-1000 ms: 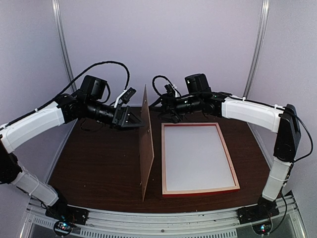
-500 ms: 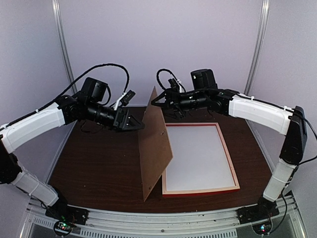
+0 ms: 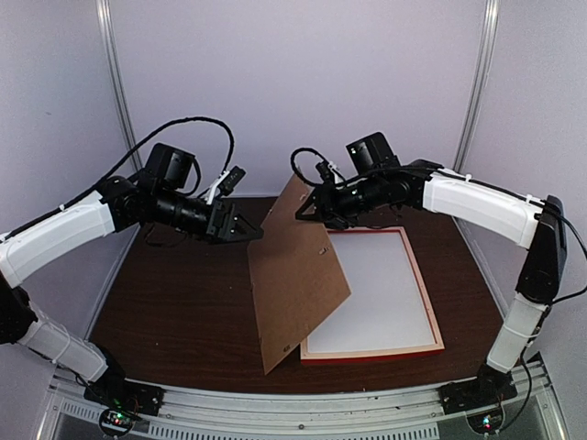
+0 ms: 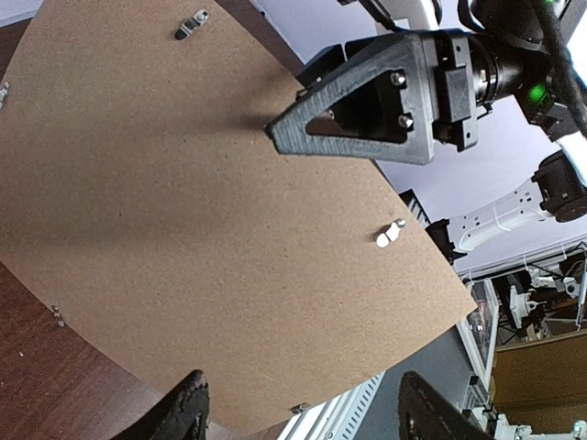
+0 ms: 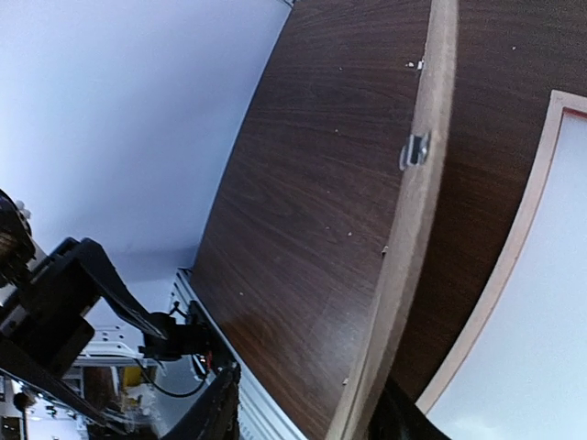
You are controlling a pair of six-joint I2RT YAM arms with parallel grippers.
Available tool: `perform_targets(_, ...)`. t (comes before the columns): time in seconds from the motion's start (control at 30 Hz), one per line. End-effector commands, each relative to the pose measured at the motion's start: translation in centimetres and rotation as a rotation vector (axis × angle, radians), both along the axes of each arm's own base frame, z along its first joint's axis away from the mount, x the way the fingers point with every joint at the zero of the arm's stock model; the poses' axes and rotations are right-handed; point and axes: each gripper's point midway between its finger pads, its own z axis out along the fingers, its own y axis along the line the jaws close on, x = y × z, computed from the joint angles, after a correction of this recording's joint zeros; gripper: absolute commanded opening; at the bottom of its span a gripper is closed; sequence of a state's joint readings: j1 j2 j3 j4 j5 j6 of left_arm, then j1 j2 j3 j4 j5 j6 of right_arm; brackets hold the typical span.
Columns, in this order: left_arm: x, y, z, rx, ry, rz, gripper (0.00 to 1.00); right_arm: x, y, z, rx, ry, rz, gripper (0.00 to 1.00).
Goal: Put the photo into the frame
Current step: Turn over the backboard, then pick up the backboard from the center of the board.
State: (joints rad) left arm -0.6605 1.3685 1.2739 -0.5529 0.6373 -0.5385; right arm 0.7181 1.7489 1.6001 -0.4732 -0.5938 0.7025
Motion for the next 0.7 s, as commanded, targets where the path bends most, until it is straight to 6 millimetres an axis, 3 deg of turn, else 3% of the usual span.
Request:
perform_targets(0.0, -0.1, 0.4, -0.3, 0.021, -0.026, 0.003, 0.71, 0.1, -1.3, -1.4, -0.14, -0.04, 0.009, 0.39)
perform_targets(0.5, 0.1, 1.5, -2.0, 0.092, -0.034, 0.038, 0.71, 1.3, -3.6, -5.8, -0.216, 0.018, -0.014, 0.02)
perform_targets(0.67, 1.3, 3.2, -4.1, 0.208, -0.056, 0.131, 0.77, 1.4, -4.4, -5.3, -0.1, 0.05, -0.027, 0.0)
